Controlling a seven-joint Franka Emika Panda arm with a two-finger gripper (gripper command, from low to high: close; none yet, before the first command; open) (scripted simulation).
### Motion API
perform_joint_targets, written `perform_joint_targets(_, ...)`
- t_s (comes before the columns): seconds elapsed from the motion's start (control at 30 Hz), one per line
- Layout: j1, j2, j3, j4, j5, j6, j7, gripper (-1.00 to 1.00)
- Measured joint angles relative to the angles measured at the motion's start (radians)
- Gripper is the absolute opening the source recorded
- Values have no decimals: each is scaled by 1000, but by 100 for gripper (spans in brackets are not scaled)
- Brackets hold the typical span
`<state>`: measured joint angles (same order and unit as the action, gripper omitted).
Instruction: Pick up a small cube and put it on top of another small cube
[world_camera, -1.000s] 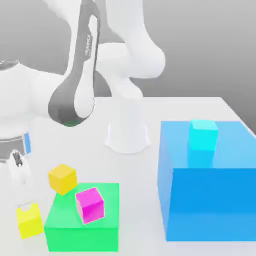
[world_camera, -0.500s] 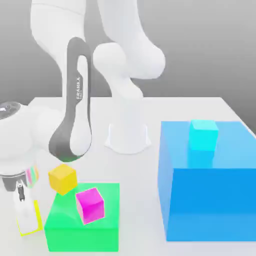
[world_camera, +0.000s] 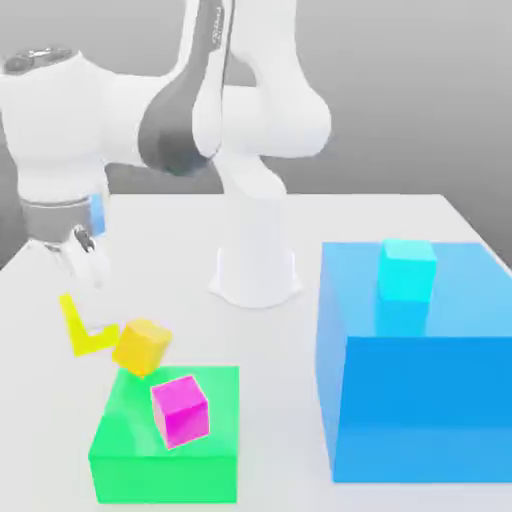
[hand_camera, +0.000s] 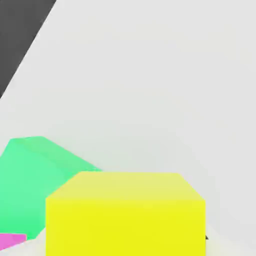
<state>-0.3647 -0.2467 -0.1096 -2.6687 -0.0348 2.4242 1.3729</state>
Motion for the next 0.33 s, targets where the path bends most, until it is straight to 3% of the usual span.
perform_joint_targets(0.1, 1, -57, 10, -42, -5, -15, 1, -100)
perform_joint_targets(0.23, 4, 50, 8, -83, 2, 133, -6, -100)
perform_joint_targets(0.27, 4, 67, 9, -89, 4, 155, -7, 100)
perform_joint_targets(0.33, 4, 67, 9, -89, 4, 155, -7, 100)
